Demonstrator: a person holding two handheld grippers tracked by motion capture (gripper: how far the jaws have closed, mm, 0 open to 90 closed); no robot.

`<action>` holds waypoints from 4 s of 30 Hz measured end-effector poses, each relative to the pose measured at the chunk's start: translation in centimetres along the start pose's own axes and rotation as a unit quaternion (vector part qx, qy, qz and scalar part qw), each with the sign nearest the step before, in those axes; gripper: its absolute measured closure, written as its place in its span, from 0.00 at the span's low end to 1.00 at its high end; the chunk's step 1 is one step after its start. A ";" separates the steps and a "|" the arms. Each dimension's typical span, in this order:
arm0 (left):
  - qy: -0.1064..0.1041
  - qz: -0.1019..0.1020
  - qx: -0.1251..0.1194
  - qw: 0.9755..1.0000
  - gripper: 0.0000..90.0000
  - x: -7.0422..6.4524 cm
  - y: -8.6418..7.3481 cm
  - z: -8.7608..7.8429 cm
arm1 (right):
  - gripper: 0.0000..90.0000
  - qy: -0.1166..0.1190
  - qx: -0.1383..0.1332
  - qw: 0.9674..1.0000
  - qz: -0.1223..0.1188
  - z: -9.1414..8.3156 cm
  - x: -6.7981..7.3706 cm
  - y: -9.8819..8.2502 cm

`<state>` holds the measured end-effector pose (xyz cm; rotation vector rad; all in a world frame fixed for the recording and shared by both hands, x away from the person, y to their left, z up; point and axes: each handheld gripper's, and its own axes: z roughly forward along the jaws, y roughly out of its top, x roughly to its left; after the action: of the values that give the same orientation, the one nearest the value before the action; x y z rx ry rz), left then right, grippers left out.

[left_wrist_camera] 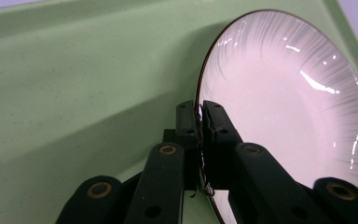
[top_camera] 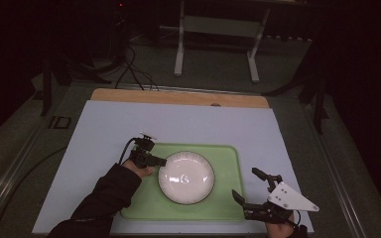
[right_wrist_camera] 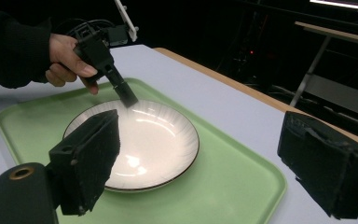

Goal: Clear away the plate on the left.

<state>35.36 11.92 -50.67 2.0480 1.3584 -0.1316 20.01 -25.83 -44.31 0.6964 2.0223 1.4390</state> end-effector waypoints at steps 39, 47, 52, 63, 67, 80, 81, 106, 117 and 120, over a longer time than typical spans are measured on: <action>-0.055 0.144 -0.110 0.982 0.00 -4.0 0.0 -6.5 | 0.13 -0.006 0.001 1.000 0.008 0.0 -0.2 -0.2; -0.046 0.175 -0.141 0.973 0.00 -4.7 -0.7 -8.7 | 0.13 -0.005 0.002 1.000 0.007 0.1 -0.2 -0.2; -0.036 0.185 -0.149 0.971 0.00 -4.7 -1.3 -9.9 | 0.13 -0.005 0.002 1.000 0.008 0.1 -0.2 -0.2; -0.025 0.190 -0.179 0.965 0.00 -3.9 -3.4 -11.9 | 0.13 -0.007 0.005 1.000 0.006 0.1 0.0 -0.2; -0.018 0.196 -0.179 0.964 0.00 -3.6 -4.5 -12.0 | 0.13 -0.008 0.006 1.000 0.006 0.1 0.0 -0.2; -0.010 0.204 -0.191 0.960 0.00 -2.4 -7.3 -12.7 | 0.13 -0.010 0.008 1.000 0.002 0.2 0.1 -0.2; -0.010 0.202 -0.193 0.960 0.00 -2.3 -7.6 -12.6 | 0.13 -0.010 0.008 1.000 0.002 0.2 0.0 -0.2; 0.018 0.213 -0.220 0.952 0.00 -0.8 -10.5 -11.2 | 0.13 -0.009 0.012 1.000 0.006 0.3 0.0 -0.3; 0.034 0.208 -0.224 0.951 0.00 0.2 -10.7 -10.2 | 0.14 -0.008 0.014 1.000 0.010 0.3 -0.1 -0.4; 0.030 0.199 -0.228 0.952 0.00 0.4 -10.7 -10.1 | 0.14 -0.008 0.015 1.000 0.011 0.3 -0.1 -0.5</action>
<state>23.71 20.54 -48.12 1.8844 0.8752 0.3901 20.29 -25.83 -44.82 0.7421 2.0351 1.4134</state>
